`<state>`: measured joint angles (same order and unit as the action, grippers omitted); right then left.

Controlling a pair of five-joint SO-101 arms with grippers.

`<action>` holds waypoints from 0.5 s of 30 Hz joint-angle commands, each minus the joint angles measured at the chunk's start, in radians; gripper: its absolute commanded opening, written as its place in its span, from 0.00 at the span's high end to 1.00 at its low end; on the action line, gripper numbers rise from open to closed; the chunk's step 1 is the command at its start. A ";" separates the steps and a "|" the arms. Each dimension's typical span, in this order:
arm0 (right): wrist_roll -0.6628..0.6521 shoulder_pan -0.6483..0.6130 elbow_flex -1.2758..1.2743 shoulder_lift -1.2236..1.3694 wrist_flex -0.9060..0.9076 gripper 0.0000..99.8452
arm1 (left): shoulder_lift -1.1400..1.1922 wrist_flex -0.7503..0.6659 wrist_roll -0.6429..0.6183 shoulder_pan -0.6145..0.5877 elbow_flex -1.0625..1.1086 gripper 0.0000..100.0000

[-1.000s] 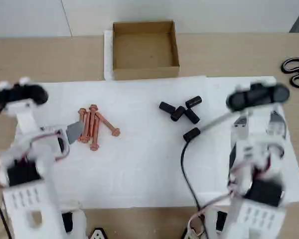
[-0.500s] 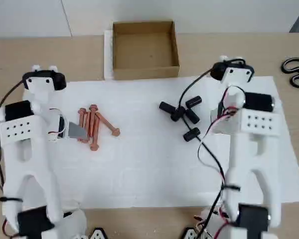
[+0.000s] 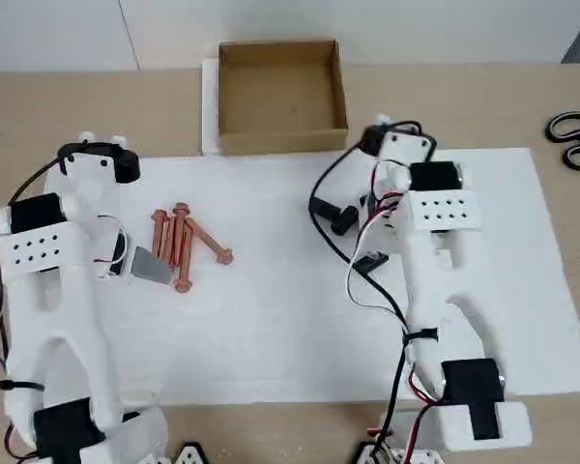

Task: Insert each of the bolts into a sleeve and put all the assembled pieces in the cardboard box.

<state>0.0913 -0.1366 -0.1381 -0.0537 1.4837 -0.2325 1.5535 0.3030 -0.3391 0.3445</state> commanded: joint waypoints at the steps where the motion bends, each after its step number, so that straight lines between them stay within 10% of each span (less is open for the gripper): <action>1: 0.002 -0.007 0.057 -0.025 -0.071 0.81 | 0.002 0.008 0.008 -0.005 -0.044 0.65; 7: 0.404 -0.007 0.054 0.045 -0.114 0.81 | 0.002 0.002 0.009 -0.002 -0.044 0.65; 15: 0.431 -0.015 0.054 0.124 -0.045 0.80 | 0.002 0.002 0.009 0.000 -0.044 0.65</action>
<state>0.5117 -0.1412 -0.1320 0.0736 1.4239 -0.2325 1.5535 0.3076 -0.3391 0.3445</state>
